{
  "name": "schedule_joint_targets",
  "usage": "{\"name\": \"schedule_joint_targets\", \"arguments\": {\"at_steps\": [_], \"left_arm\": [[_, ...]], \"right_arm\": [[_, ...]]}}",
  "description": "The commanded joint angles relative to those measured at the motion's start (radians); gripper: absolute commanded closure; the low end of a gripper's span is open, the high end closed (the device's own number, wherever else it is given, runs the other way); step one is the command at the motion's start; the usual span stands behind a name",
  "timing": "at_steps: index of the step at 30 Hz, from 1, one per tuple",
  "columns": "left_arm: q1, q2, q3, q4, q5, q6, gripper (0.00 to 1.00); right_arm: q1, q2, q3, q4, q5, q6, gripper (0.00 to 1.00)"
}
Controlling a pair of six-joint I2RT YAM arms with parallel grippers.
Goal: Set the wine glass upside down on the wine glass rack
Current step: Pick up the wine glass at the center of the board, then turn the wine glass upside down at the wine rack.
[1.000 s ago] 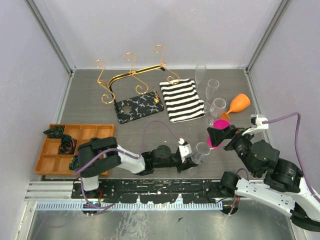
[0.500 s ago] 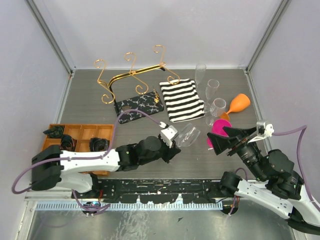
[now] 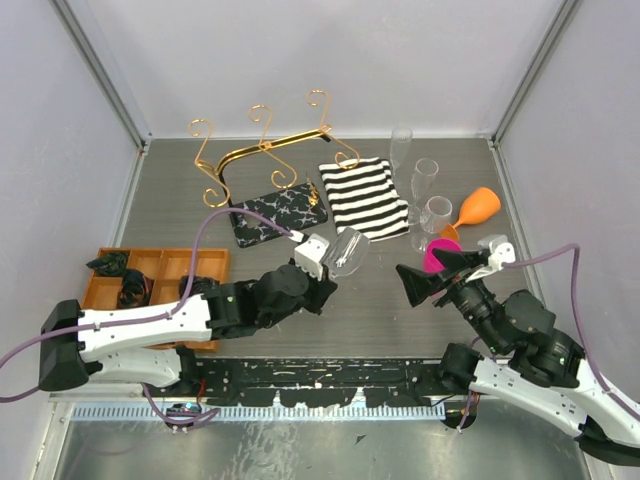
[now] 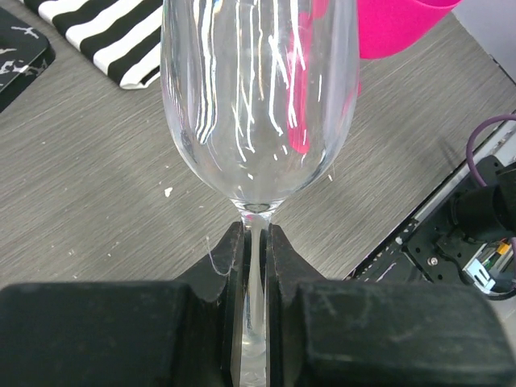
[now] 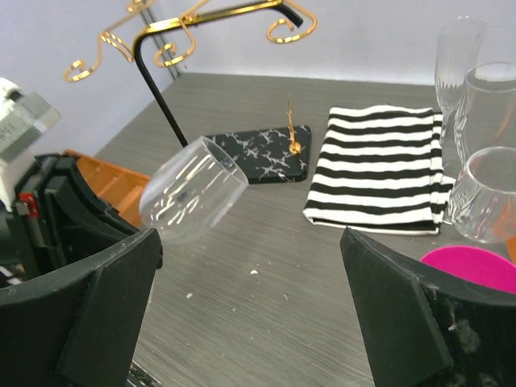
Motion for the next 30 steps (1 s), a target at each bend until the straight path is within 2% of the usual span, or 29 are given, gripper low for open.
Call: {"name": "schedule_joint_targets", "arguments": {"at_steps": [1, 5, 8, 11, 15, 22, 30], "left_arm": [[-0.001, -0.029, -0.005, 0.027, -0.050, -0.035, 1.00], [-0.001, -0.053, -0.008, 0.043, -0.059, -0.027, 1.00], [0.001, -0.085, -0.012, 0.056, -0.096, -0.036, 1.00], [0.002, -0.116, -0.025, 0.109, -0.098, -0.042, 1.00], [0.001, -0.129, -0.005, 0.120, -0.120, -0.054, 1.00], [0.002, -0.137, 0.026, 0.138, -0.156, -0.068, 1.00], [0.003, -0.120, 0.084, 0.119, -0.209, -0.096, 1.00]], "right_arm": [[0.000, 0.016, -0.032, 0.055, -0.020, -0.067, 0.00], [-0.001, 0.002, -0.066, 0.079, -0.096, -0.125, 0.02], [0.000, -0.020, -0.118, 0.149, -0.206, -0.192, 0.09], [-0.001, -0.035, -0.212, 0.272, -0.289, -0.248, 0.16], [0.000, -0.016, -0.313, 0.453, -0.447, -0.297, 0.19], [0.000, 0.184, -0.358, 0.736, -0.611, -0.251, 0.21], [0.000, 0.346, -0.486, 1.086, -0.630, -0.300, 0.20]]}}
